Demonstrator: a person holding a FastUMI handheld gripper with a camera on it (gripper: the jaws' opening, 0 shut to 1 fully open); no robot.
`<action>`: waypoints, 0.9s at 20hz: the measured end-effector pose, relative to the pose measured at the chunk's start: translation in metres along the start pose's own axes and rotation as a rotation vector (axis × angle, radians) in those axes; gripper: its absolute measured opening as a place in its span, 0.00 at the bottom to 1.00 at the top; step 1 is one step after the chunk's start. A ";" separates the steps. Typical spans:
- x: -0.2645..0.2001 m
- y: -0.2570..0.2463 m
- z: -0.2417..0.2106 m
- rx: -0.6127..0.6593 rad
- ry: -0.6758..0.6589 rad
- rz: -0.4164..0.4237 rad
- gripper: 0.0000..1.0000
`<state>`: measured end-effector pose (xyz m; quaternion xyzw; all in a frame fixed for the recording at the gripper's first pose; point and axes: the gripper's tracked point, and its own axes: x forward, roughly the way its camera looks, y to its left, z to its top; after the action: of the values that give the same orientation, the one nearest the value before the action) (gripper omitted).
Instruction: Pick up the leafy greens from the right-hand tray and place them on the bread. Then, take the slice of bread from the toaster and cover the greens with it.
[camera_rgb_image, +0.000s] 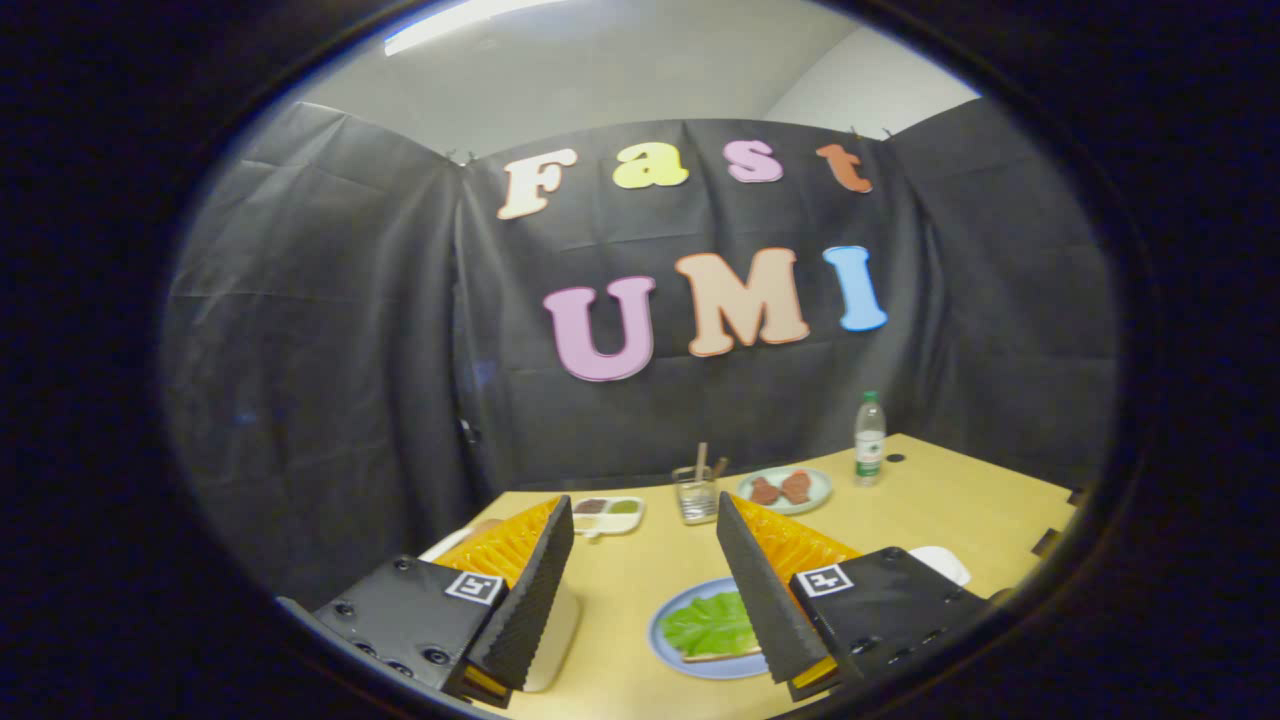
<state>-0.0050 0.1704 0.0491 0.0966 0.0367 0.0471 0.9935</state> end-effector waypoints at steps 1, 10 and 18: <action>0.004 0.023 -0.007 0.040 0.011 0.038 0.90; 0.044 0.092 -0.098 0.021 0.157 0.064 0.90; 0.069 0.090 -0.119 0.040 0.248 0.030 0.67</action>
<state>0.0462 0.2873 -0.0544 0.1104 0.1588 0.0726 0.9784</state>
